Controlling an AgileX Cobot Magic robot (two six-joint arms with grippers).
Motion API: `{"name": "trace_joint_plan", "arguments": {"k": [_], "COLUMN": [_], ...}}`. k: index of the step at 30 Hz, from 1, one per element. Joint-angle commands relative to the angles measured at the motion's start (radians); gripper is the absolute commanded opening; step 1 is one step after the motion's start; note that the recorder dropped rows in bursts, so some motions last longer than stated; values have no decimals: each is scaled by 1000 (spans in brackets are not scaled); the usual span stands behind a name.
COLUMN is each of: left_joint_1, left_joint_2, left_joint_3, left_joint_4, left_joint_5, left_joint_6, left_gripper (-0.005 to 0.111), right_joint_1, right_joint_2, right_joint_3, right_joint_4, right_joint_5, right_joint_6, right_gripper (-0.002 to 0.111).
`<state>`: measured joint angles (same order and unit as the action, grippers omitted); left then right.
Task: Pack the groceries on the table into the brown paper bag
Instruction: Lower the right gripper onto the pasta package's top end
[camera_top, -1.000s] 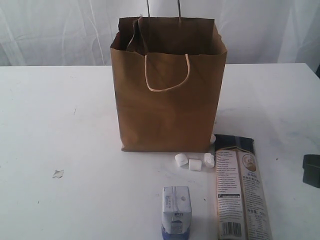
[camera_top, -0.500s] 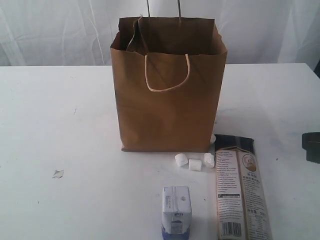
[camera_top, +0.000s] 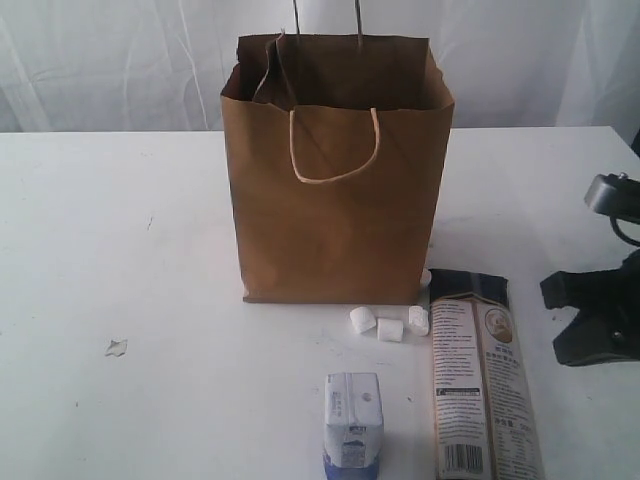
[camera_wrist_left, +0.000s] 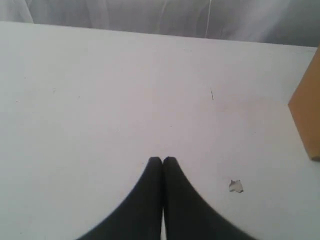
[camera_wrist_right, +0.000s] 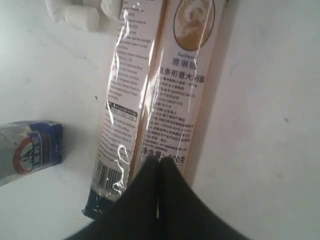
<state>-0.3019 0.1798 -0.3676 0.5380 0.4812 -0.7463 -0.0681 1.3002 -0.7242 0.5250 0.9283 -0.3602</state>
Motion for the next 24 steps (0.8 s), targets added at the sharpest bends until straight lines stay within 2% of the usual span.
{"name": "trace_joint_plan", "arguments": {"k": [1, 3, 5, 9, 11, 13, 15, 17, 20, 22, 24], "left_joint_1": [3, 3, 3, 3, 3, 3, 3, 3, 3, 3, 3], "left_joint_2": [-106, -145, -158, -160, -160, -160, -160, -160, -160, -160, -160], "left_joint_3": [54, 56, 56, 56, 56, 56, 56, 56, 56, 56, 56], "left_joint_4": [1, 1, 1, 1, 1, 1, 1, 1, 1, 1, 1], "left_joint_5": [61, 70, 78, 80, 80, 80, 80, 80, 75, 71, 69], "left_joint_6": [-46, -51, -53, -55, -55, -55, -55, -55, -55, -55, -55], "left_gripper": [0, 0, 0, 0, 0, 0, 0, 0, 0, 0, 0], "right_joint_1": [138, 198, 220, 237, 238, 238, 238, 238, 238, 238, 238], "right_joint_2": [20, 53, 74, 91, 91, 91, 98, 109, 140, 156, 174], "right_joint_3": [-6, -6, -6, -6, -6, -6, -6, -6, -6, -6, -6], "right_joint_4": [-99, -258, -319, -310, -285, -258, -228, -182, -93, -39, 9], "right_joint_5": [-145, -211, -237, -276, -290, -290, -282, -294, -340, -347, -347], "right_joint_6": [107, 264, 324, 322, 294, 238, 195, 193, 193, 193, 193], "right_gripper": [0, 0, 0, 0, 5, 17, 35, 60, 91, 103, 105]}}
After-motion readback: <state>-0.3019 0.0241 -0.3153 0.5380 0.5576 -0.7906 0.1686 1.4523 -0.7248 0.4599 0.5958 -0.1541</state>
